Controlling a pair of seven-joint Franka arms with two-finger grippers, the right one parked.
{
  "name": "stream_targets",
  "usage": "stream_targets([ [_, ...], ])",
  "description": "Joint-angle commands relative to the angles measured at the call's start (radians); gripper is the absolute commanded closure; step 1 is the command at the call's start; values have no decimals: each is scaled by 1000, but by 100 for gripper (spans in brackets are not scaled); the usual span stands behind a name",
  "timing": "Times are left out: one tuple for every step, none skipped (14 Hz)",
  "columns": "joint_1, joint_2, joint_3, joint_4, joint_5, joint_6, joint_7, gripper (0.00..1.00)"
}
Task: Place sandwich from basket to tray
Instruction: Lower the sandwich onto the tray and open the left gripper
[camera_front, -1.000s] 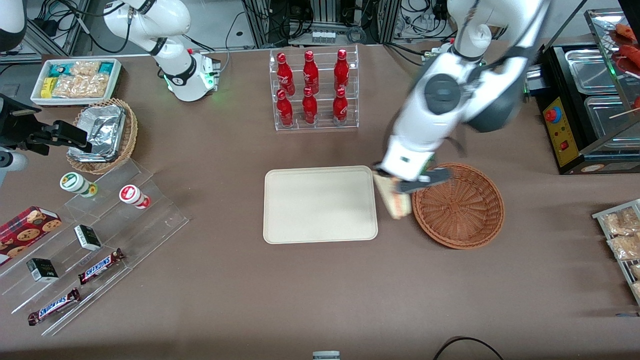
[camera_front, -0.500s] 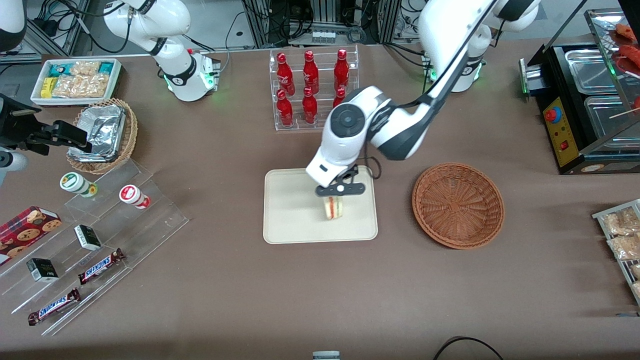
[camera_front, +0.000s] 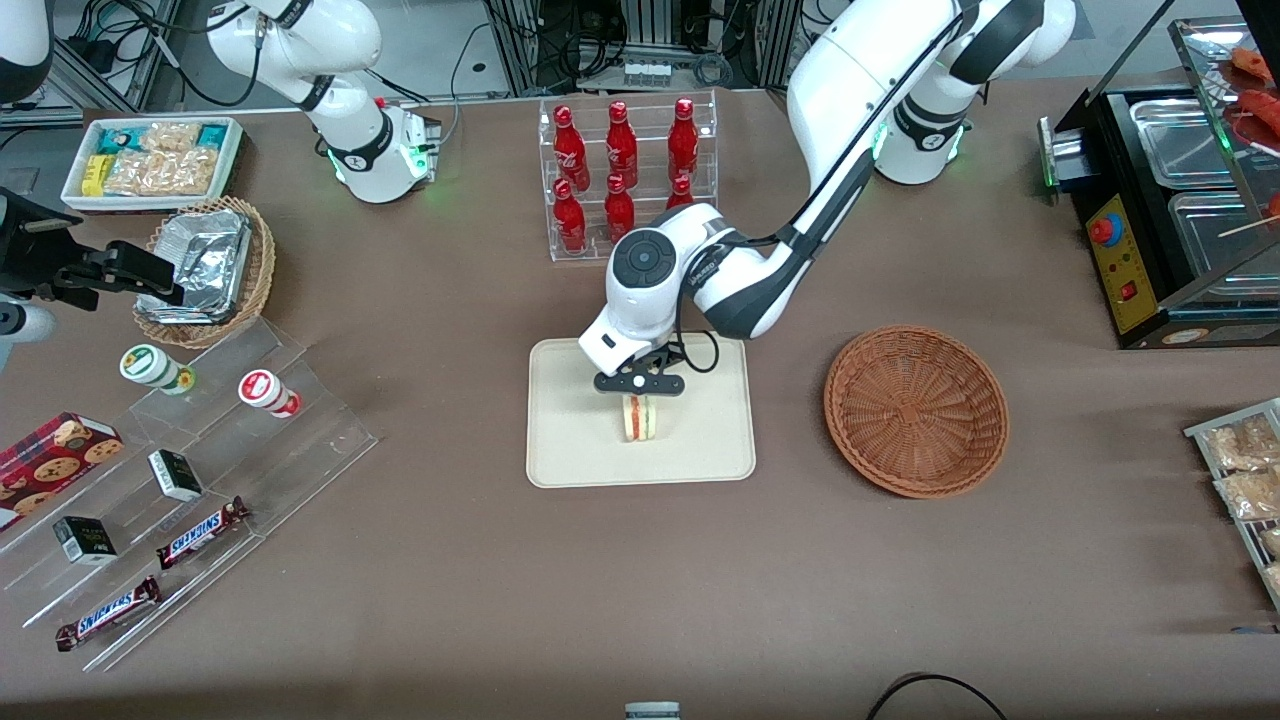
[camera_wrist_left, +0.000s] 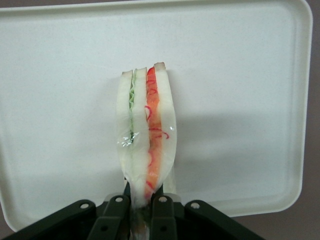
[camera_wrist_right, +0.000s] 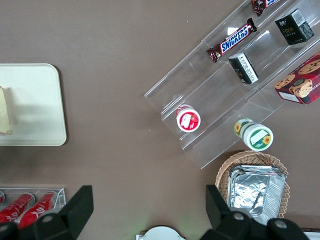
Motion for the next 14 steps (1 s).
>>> stream_targets([
  [-24,52,13,64,33,6,-9,100],
  [-24,67,13,84,40,5,-9,100],
  [-24,69,13,87,40,5,-11,80],
  [-24,68,13,87,40,5,-11,13],
  [-24,60,13,87,40,3,-11,0],
  [-21,46,13,87,40,0,-11,0],
  [-16,25,14,87,37,-7,-18,0],
  [-11,-9,14,82,37,-30,-38,0],
  [-11,-44,14,82,40,-96,-53,0],
  [-11,-88,16,82,39,-171,-60,0],
  [-1,-133,16,81,30,-226,-61,0],
  [28,-176,16,76,24,-262,-60,0],
  [51,-213,14,73,23,-291,-60,0],
  [74,-256,16,56,23,-318,-60,0],
])
